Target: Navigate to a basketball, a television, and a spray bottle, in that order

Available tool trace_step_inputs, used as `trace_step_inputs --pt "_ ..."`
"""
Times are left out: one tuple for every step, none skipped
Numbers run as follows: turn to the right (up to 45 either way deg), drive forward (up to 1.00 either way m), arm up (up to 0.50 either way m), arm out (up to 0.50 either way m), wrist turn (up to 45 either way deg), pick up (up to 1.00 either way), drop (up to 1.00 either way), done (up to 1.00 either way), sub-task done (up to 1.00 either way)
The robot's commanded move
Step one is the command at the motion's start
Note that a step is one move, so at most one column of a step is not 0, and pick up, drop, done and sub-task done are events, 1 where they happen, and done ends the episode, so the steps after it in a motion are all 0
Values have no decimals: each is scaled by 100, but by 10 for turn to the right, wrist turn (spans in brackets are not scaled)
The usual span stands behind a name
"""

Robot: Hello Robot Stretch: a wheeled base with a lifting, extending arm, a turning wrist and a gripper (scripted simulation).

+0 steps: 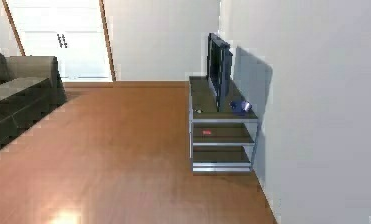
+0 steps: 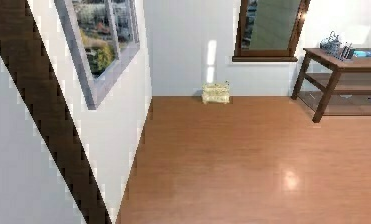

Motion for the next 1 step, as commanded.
trace_step_inputs --pt "450 0 0 0 0 0 0 0 0"
